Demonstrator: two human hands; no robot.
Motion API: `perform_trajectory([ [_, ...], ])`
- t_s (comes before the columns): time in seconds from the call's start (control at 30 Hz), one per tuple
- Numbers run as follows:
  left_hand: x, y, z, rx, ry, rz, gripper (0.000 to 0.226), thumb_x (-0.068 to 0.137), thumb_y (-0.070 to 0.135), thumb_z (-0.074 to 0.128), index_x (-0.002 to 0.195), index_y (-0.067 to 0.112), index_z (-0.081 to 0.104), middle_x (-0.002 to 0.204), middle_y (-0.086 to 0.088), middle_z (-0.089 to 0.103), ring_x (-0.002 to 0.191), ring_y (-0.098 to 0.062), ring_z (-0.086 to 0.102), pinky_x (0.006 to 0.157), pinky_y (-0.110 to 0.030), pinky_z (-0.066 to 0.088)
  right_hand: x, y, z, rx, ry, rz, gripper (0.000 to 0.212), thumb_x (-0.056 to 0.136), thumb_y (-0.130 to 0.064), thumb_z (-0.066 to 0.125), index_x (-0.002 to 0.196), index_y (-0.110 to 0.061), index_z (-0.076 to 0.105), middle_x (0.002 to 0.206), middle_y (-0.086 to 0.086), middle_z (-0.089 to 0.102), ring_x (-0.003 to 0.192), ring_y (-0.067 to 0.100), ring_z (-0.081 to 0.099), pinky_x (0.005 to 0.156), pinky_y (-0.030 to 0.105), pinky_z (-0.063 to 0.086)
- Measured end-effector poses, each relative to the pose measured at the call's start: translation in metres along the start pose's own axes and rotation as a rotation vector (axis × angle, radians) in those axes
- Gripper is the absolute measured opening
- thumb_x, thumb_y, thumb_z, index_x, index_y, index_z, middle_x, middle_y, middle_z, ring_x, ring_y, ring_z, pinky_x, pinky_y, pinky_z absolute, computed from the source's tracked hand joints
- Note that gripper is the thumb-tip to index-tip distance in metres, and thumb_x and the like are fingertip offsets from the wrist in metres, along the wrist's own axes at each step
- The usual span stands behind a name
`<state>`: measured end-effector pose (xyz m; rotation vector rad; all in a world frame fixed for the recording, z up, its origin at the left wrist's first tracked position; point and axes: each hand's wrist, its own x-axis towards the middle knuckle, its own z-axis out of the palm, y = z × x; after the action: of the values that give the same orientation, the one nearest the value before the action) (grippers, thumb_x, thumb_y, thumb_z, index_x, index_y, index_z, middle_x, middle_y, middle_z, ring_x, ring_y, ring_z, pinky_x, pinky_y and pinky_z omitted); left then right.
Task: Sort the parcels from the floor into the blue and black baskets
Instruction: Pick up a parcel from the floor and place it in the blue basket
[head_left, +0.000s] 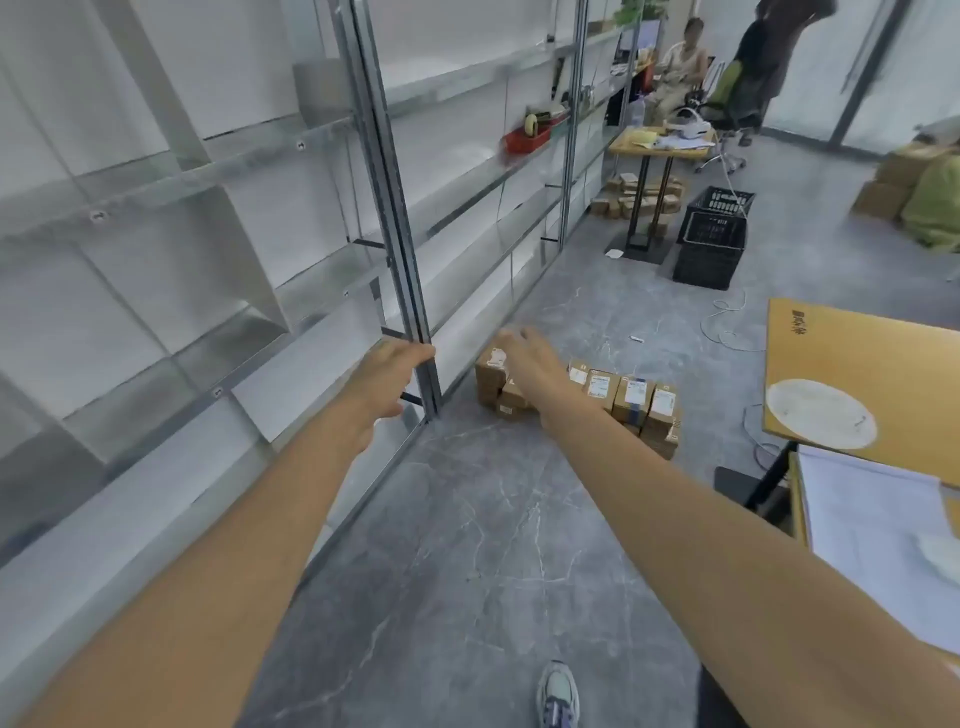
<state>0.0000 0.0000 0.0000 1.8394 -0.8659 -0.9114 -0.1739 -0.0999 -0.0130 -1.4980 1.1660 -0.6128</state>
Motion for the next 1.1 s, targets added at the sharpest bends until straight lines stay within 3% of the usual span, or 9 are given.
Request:
perform_trajectory([
  [0.1, 0.043, 0.005, 0.011, 0.010, -0.036, -0.035, 0.039, 0.097, 0.050, 0.061, 0.129, 0.027, 0.057, 0.137, 0.004, 0.056, 0.126, -0.019, 0.052, 0.103, -0.045, 0.049, 0.049, 0.011, -0.005, 0.028, 0.021, 0.043, 0.067, 0.108, -0.052, 0.041, 0.166, -0.022, 0.025, 0.171, 0.006, 0.026, 0.154, 0.032, 0.030, 0.120, 0.048, 0.030],
  [0.23, 0.109, 0.012, 0.032, 0.049, -0.078, -0.085, 0.061, 0.088, 0.059, 0.063, 0.140, 0.029, 0.051, 0.139, 0.006, 0.054, 0.127, -0.017, 0.052, 0.105, -0.045, 0.049, 0.114, 0.019, -0.019, 0.086, 0.044, 0.091, 0.063, 0.110, -0.048, 0.041, 0.164, -0.017, 0.029, 0.167, 0.011, 0.033, 0.150, 0.033, 0.035, 0.115, 0.044, 0.032],
  [0.43, 0.199, 0.020, 0.062, 0.050, -0.099, -0.141, 0.051, 0.091, 0.056, 0.063, 0.132, 0.027, 0.055, 0.134, 0.004, 0.056, 0.121, -0.016, 0.055, 0.099, -0.042, 0.051, 0.200, 0.037, -0.039, 0.139, 0.053, 0.167, 0.058, 0.111, -0.048, 0.041, 0.163, -0.024, 0.031, 0.162, 0.005, 0.038, 0.138, 0.030, 0.044, 0.106, 0.041, 0.041],
  [0.5, 0.230, 0.018, 0.070, 0.037, -0.097, -0.161, 0.049, 0.095, 0.052, 0.062, 0.135, 0.025, 0.056, 0.135, 0.003, 0.056, 0.121, -0.016, 0.054, 0.093, -0.039, 0.050, 0.229, 0.044, -0.041, 0.155, 0.063, 0.197, 0.062, 0.108, -0.054, 0.043, 0.163, -0.029, 0.031, 0.166, 0.001, 0.035, 0.145, 0.030, 0.041, 0.113, 0.046, 0.042],
  [0.6, 0.276, 0.009, 0.078, 0.051, -0.093, -0.200, 0.063, 0.090, 0.057, 0.063, 0.143, 0.024, 0.052, 0.142, 0.004, 0.053, 0.128, -0.018, 0.052, 0.088, -0.038, 0.047, 0.270, 0.058, -0.043, 0.162, 0.069, 0.257, 0.063, 0.107, -0.055, 0.043, 0.163, -0.031, 0.030, 0.168, 0.001, 0.033, 0.149, 0.030, 0.037, 0.119, 0.054, 0.038],
  [0.67, 0.308, 0.001, 0.083, 0.041, -0.098, -0.232, 0.057, 0.092, 0.055, 0.064, 0.139, 0.025, 0.055, 0.141, 0.003, 0.054, 0.127, -0.019, 0.053, 0.087, -0.037, 0.048, 0.298, 0.065, -0.043, 0.151, 0.070, 0.284, 0.062, 0.109, -0.052, 0.042, 0.164, -0.028, 0.030, 0.168, 0.001, 0.032, 0.150, 0.029, 0.036, 0.120, 0.052, 0.037],
  [0.8, 0.381, -0.016, 0.091, 0.031, -0.146, -0.304, 0.041, 0.094, 0.053, 0.064, 0.128, 0.031, 0.059, 0.135, 0.004, 0.057, 0.125, -0.016, 0.054, 0.101, -0.043, 0.052, 0.362, 0.083, -0.033, 0.127, 0.090, 0.341, 0.060, 0.110, -0.051, 0.040, 0.162, -0.023, 0.033, 0.166, 0.002, 0.036, 0.149, 0.028, 0.037, 0.120, 0.048, 0.036],
  [1.1, 0.576, -0.036, 0.093, 0.005, -0.260, -0.386, 0.050, 0.096, 0.051, 0.063, 0.139, 0.026, 0.056, 0.138, 0.004, 0.057, 0.127, -0.017, 0.053, 0.090, -0.038, 0.047, 0.521, 0.091, 0.011, 0.100, 0.118, 0.476, 0.057, 0.111, -0.049, 0.041, 0.161, -0.021, 0.037, 0.165, 0.002, 0.037, 0.150, 0.026, 0.037, 0.119, 0.045, 0.034],
])
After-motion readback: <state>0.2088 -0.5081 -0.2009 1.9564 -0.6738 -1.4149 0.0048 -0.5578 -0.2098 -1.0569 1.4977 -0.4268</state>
